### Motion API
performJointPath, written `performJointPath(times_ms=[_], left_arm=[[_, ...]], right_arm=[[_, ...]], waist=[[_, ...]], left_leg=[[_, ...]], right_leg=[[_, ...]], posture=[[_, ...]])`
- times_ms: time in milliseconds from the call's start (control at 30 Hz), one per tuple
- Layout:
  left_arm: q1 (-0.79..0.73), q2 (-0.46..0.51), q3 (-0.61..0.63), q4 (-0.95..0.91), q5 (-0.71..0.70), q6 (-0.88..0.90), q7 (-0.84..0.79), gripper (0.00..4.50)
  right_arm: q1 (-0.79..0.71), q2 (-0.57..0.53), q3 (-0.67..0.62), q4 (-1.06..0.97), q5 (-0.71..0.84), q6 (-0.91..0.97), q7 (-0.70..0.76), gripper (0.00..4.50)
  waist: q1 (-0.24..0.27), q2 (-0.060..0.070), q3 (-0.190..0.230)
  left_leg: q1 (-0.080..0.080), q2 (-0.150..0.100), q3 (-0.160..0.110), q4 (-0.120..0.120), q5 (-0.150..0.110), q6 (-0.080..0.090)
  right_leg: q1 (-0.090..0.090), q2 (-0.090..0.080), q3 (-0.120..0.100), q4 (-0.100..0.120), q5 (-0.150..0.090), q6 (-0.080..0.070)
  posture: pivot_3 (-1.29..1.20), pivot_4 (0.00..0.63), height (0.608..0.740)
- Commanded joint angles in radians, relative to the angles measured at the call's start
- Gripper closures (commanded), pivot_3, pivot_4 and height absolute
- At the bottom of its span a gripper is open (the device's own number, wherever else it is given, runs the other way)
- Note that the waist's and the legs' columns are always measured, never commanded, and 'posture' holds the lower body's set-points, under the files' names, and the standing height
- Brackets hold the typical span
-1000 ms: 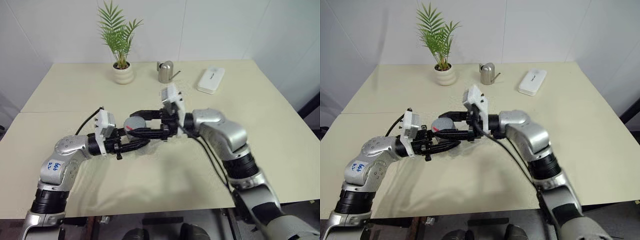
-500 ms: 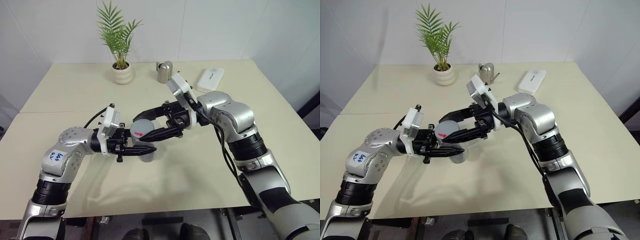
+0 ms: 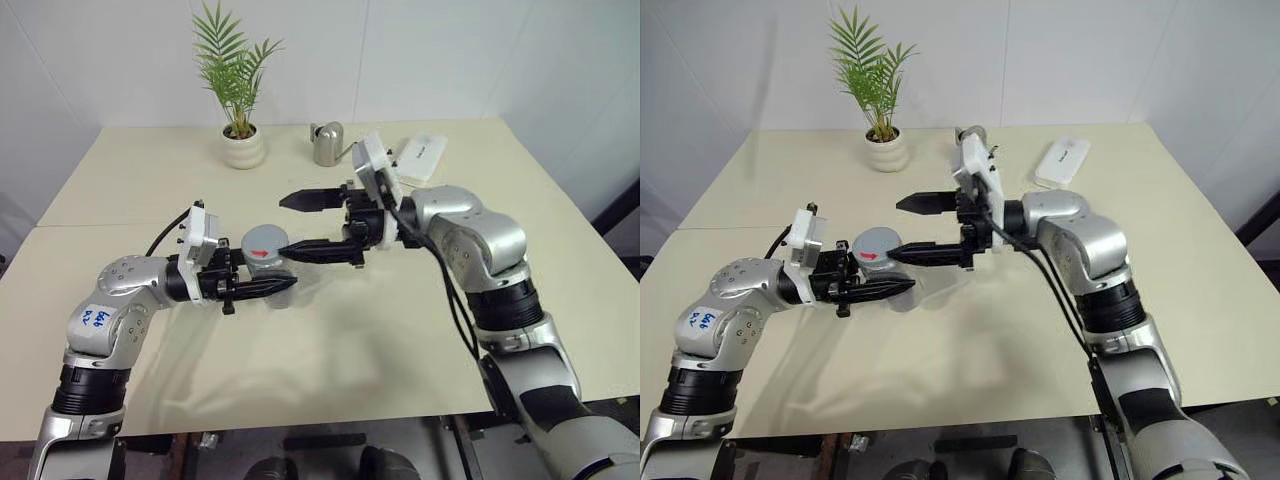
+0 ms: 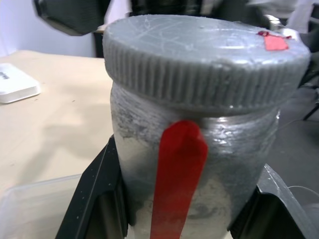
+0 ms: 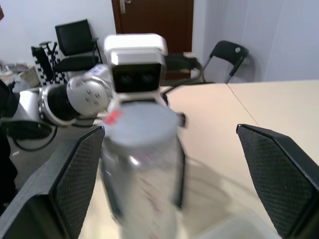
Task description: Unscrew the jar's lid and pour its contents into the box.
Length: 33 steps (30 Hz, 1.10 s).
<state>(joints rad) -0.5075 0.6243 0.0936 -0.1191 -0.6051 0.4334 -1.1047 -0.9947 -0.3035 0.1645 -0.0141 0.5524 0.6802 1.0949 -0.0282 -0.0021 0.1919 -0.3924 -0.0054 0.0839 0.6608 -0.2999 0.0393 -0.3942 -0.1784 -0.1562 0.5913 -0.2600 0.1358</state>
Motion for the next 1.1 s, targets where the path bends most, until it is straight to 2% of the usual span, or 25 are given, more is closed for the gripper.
performJointPath(times_ms=[33, 267, 467, 800, 1100], left_arm=[[-0.026, -0.010, 0.000, 0.002, 0.013, -0.029, 0.015, 2.58], [-0.031, -0.025, -0.015, 0.003, 0.019, -0.031, 0.016, 2.58], [-0.037, -0.027, -0.015, 0.007, 0.016, -0.031, 0.015, 2.58], [-0.025, -0.019, -0.011, -0.001, 0.009, -0.031, 0.017, 2.58], [-0.018, -0.017, -0.007, 0.001, 0.015, -0.037, 0.014, 2.58]], right_arm=[[-0.004, 0.052, 0.022, -0.076, 0.003, 0.025, -0.083, 0.04], [-0.027, 0.121, 0.040, 0.007, -0.074, -0.031, -0.180, 0.04], [-0.037, 0.118, 0.028, 0.066, -0.097, -0.079, -0.168, 0.04], [-0.016, -0.042, -0.033, 0.135, -0.095, -0.162, -0.039, 0.04], [-0.008, -0.157, -0.084, 0.174, -0.081, -0.157, 0.008, 0.04]], waist=[[0.000, 0.000, 0.000], [0.002, 0.000, 0.000], [0.000, 0.000, 0.000], [0.001, 0.000, 0.000], [0.003, -0.001, 0.000]], left_leg=[[0.000, 0.000, 0.000, 0.000, 0.000, 0.000], [0.000, 0.000, 0.000, 0.001, 0.000, 0.000], [0.000, 0.000, 0.000, 0.000, 0.000, 0.000], [0.000, 0.000, 0.000, 0.001, 0.000, 0.001], [0.000, 0.000, 0.001, 0.001, 0.000, 0.001]], right_leg=[[0.000, 0.000, 0.000, 0.000, 0.000, 0.000], [0.000, 0.000, 0.000, 0.001, 0.000, 0.000], [0.000, 0.000, 0.000, 0.000, 0.000, 0.000], [0.000, 0.000, 0.000, 0.000, 0.000, 0.000], [0.000, 0.000, 0.000, 0.000, 0.000, 0.000]], posture=[[0.00, 0.150, 0.740], [0.00, 0.150, 0.740], [0.00, 0.150, 0.740], [0.00, 0.150, 0.740], [0.00, 0.150, 0.740]])
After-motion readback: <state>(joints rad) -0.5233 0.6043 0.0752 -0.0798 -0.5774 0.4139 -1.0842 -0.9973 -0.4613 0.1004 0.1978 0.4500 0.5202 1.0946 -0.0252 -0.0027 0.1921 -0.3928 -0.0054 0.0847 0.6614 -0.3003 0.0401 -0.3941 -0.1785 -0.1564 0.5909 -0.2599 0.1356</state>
